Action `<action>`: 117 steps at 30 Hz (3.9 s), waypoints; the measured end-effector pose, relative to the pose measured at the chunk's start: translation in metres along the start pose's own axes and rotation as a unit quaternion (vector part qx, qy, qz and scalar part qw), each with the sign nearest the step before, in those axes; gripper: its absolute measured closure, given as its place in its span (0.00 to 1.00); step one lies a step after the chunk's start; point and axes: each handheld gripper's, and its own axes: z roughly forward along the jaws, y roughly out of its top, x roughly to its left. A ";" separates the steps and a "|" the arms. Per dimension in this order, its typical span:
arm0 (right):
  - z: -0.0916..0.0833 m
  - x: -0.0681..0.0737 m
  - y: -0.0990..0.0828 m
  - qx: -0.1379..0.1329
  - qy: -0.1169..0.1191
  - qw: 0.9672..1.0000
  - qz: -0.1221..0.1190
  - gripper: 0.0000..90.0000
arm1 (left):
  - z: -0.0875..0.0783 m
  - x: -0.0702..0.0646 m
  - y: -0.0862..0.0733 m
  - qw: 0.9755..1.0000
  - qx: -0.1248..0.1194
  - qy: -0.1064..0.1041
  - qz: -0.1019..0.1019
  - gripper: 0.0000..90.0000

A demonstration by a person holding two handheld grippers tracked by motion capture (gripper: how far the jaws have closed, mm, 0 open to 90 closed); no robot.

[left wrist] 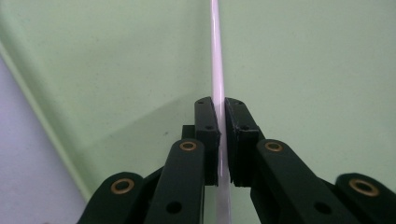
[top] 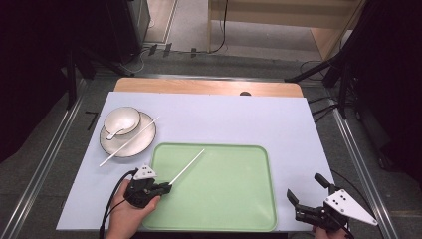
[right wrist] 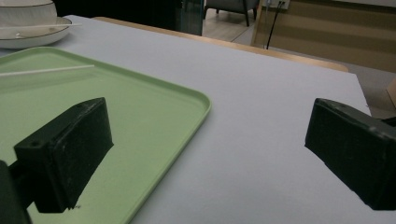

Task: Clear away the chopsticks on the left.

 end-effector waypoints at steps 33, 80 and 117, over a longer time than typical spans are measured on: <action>0.000 -0.001 -0.002 0.004 0.001 1.000 -0.003 0.01 | 0.058 -0.038 0.052 0.996 0.004 -0.040 0.074 1.00; 0.002 0.001 -0.001 0.006 0.003 1.000 -0.001 0.01 | -0.013 0.024 -0.011 1.000 -0.005 -0.009 0.027 1.00; 0.002 -0.001 -0.001 0.006 0.002 1.000 0.003 0.01 | -0.047 0.041 0.008 0.994 -0.100 -0.010 0.036 0.09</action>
